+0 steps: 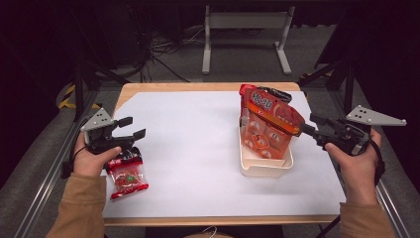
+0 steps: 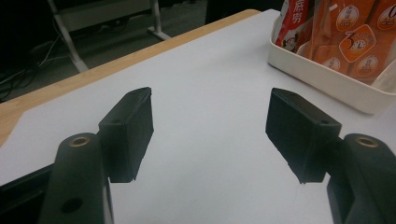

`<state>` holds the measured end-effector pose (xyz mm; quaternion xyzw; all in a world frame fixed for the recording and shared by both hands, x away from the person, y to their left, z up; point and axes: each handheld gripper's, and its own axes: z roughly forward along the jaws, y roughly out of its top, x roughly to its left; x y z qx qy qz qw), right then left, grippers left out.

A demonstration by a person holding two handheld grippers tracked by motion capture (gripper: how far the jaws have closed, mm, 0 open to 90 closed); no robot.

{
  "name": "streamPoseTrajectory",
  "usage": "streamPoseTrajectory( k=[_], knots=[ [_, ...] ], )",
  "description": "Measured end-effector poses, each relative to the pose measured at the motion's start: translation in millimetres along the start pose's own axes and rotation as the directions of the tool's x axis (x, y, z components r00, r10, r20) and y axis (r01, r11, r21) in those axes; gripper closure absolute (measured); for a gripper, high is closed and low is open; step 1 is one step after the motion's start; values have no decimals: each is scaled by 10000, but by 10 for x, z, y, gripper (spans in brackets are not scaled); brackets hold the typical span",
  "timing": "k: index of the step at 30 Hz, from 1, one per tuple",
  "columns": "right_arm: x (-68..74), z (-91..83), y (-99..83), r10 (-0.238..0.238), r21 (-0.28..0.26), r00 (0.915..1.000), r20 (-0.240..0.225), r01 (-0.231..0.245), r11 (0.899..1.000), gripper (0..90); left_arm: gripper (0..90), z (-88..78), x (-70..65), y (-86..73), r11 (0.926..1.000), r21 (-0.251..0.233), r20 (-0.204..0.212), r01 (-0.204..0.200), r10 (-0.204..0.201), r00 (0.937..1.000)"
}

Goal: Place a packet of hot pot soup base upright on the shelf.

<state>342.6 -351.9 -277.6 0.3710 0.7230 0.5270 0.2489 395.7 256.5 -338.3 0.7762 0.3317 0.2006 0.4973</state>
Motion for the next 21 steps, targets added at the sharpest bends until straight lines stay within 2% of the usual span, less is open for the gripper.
streamPoseTrajectory(
  k=[6,9,15,18,21],
  knots=[
    [-11,-58,-112,-10,247,9997,257,3,9997,422,306,-91,61,-31,9998,143,-277,124,-120,9995],
    [-37,-51,-227,30,282,9993,362,-40,9996,413,285,-162,114,-60,9994,301,-690,164,-143,9975],
    [-91,-5,-332,63,605,9991,422,-89,9981,404,268,-221,196,-123,9989,391,-812,263,-231,9964],
    [-109,5,-371,-87,799,9978,658,34,9968,402,265,-249,237,-152,9981,512,-888,346,-300,9956],
    [-133,11,-408,1,825,9977,685,-57,9966,399,261,-279,307,-209,9949,710,-1096,716,-636,9919]
  ],
)
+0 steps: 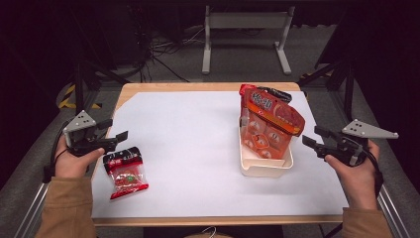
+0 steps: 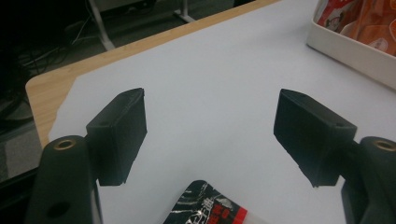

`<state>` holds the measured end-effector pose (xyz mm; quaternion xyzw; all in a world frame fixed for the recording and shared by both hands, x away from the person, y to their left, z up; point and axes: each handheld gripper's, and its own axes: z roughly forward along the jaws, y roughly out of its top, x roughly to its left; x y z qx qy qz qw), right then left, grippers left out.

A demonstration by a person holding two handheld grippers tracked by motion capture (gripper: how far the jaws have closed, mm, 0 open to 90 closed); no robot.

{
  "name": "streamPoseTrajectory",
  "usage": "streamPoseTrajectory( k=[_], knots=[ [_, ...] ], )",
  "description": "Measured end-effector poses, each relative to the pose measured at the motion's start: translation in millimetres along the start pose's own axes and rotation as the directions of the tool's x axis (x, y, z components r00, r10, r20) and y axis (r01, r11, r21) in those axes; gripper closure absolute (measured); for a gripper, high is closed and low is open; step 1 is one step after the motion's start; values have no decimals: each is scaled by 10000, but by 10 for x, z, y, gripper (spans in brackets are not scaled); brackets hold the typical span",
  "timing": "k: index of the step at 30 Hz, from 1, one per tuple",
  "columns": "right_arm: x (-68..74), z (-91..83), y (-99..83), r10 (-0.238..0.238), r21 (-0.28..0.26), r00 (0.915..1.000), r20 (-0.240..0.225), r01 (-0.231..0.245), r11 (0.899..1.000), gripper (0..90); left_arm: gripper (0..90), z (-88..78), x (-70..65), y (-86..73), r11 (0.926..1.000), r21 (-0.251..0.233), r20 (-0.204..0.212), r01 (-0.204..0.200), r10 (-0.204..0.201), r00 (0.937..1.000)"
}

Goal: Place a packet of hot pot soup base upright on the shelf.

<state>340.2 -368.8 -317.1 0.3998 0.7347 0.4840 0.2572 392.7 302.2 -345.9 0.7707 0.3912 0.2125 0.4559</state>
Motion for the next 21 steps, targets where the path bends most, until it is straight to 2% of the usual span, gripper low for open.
streamPoseTrajectory(
  k=[3,11,13,16,19,21],
  knots=[
    [-22,8,-29,146,60,9999,17,-146,9999,397,222,-13,64,-64,9987,225,-287,460,-454,9986],
    [-52,86,-100,96,316,9999,70,-98,9995,395,233,50,190,-248,9950,873,-511,482,-438,9977],
    [-61,107,-110,124,328,9999,17,-124,9994,394,244,47,212,-297,9932,981,-603,621,-564,9966],
    [-76,121,-114,189,285,9998,-56,-187,9994,394,254,35,214,-366,9924,960,-640,767,-707,9954],
    [-96,141,-117,262,235,9996,-127,-259,9994,392,290,59,224,-501,9895,840,-436,1178,-1145,9925],
    [-106,156,-117,261,234,9996,-139,-258,9994,392,291,63,236,-561,9878,977,-633,1209,-1151,9913]
  ],
)
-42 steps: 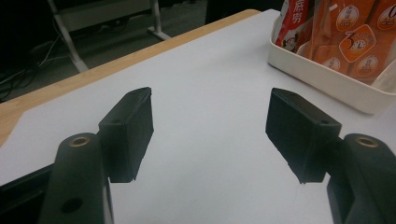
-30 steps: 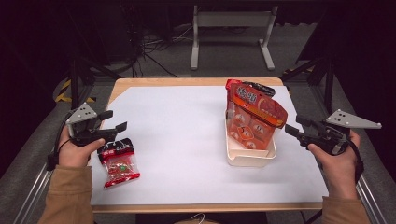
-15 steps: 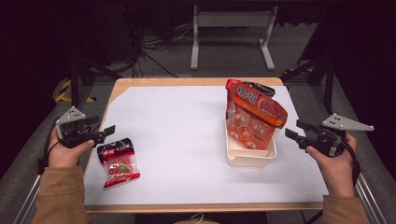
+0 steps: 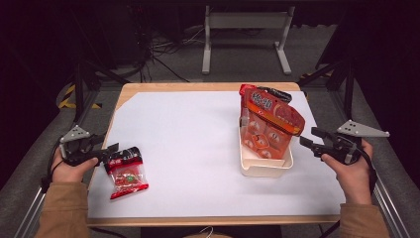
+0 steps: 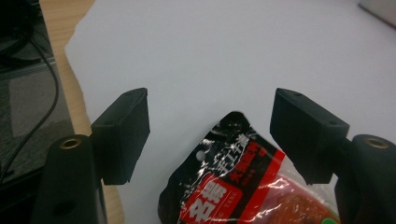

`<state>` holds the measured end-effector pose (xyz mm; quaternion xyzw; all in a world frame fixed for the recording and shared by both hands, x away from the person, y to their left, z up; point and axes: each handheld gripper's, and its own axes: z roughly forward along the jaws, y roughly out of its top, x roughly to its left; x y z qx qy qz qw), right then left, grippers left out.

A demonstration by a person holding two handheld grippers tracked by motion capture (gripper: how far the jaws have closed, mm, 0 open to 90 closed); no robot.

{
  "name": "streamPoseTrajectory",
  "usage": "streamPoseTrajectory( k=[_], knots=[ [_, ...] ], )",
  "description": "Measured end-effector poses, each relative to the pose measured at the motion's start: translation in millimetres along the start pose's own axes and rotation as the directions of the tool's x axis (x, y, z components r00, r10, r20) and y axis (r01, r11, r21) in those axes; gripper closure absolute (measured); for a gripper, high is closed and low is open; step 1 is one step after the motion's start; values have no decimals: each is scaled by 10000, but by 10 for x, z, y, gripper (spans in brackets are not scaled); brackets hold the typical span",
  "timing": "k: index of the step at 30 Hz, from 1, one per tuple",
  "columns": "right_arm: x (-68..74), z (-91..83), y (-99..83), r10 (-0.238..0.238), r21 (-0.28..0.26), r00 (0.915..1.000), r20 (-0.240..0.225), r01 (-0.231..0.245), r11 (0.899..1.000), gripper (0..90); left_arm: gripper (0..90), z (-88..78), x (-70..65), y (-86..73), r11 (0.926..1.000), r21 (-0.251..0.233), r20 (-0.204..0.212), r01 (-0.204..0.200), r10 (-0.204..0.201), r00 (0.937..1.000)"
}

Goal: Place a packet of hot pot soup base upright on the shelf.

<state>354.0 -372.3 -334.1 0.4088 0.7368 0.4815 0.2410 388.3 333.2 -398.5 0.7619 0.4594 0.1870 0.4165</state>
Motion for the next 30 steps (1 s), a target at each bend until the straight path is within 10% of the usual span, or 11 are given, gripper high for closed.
streamPoseTrajectory(
  k=[30],
  knots=[
    [-75,20,-73,186,15,9998,94,-187,9998,390,405,232,197,-344,9800,1879,809,650,-814,9934]
  ],
)
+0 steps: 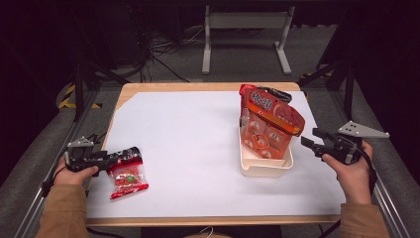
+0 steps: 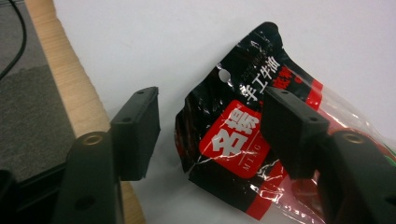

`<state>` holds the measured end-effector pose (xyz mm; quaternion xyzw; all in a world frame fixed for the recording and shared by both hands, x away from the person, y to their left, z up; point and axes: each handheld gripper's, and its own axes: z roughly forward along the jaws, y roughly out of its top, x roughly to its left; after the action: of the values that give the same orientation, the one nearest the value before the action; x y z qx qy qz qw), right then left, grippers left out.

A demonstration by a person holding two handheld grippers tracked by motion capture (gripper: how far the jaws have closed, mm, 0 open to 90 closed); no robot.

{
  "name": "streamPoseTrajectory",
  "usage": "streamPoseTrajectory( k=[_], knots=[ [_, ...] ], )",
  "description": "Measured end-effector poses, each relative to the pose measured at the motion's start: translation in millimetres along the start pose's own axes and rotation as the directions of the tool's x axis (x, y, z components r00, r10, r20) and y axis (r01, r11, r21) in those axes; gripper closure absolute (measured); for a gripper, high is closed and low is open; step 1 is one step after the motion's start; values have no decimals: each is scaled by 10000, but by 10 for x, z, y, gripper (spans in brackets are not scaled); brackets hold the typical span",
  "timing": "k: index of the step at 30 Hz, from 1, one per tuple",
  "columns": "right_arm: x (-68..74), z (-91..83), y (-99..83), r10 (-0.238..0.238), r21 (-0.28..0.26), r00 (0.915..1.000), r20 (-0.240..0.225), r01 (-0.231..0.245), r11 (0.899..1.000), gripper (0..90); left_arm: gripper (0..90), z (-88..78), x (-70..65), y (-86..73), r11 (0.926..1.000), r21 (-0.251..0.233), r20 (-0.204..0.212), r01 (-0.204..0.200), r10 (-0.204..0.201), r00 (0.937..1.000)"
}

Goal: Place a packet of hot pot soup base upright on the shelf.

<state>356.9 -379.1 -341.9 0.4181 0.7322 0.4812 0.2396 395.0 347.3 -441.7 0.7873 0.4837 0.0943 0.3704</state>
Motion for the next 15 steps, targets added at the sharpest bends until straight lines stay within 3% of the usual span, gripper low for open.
streamPoseTrajectory(
  k=[15],
  knots=[
    [-1,-1,0,54,-45,10000,-78,-55,10000,389,509,38,4,-21,9994,330,344,96,-108,9994]
  ],
)
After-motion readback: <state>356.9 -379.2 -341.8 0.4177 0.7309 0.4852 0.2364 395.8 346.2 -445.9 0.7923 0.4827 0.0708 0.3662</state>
